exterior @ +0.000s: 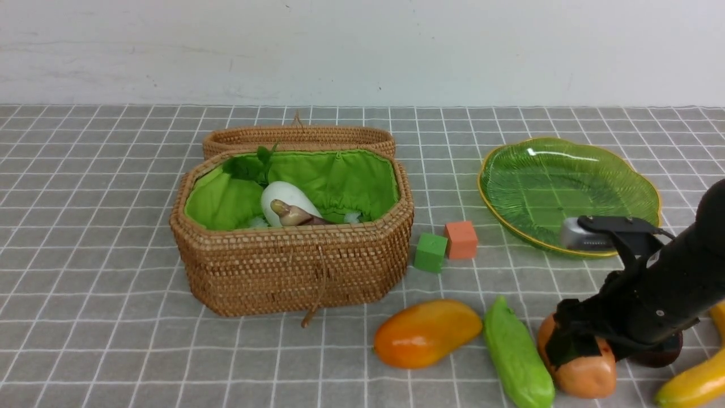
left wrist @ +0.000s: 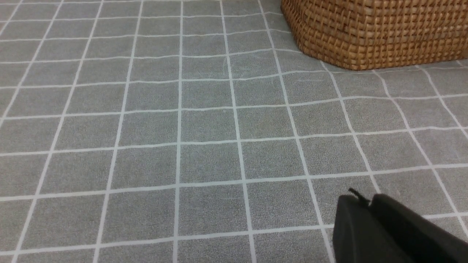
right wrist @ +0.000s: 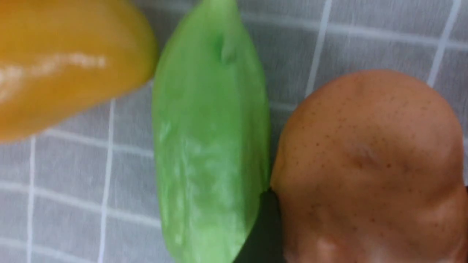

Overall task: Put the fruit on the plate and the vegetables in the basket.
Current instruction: Use the right arm to grab a potato and put it into the left basket, then take a chayote with your right arm and place it on the basket on the left.

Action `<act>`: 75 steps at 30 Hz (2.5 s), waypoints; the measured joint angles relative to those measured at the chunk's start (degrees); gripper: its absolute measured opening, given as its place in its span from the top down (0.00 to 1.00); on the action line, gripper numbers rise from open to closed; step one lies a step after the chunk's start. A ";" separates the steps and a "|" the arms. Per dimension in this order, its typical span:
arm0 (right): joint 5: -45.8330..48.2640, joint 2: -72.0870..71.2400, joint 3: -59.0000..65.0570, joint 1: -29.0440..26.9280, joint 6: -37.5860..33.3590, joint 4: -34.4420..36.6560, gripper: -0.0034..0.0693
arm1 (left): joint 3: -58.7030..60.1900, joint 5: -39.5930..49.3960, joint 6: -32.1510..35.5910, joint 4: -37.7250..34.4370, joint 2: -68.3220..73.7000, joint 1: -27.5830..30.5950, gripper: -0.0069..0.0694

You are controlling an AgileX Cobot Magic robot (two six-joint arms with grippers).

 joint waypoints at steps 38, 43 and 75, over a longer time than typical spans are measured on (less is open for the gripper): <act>-13.90 18.72 -36.66 19.01 -14.78 25.80 0.02 | 0.00 0.00 0.00 0.00 0.00 0.00 0.80; -5.79 13.22 -36.66 16.73 -14.78 23.16 0.09 | 0.00 0.00 0.00 0.00 0.00 0.00 0.79; -9.59 1.36 7.29 13.01 9.08 -1.05 0.39 | 0.00 0.00 0.00 0.00 0.00 0.00 0.76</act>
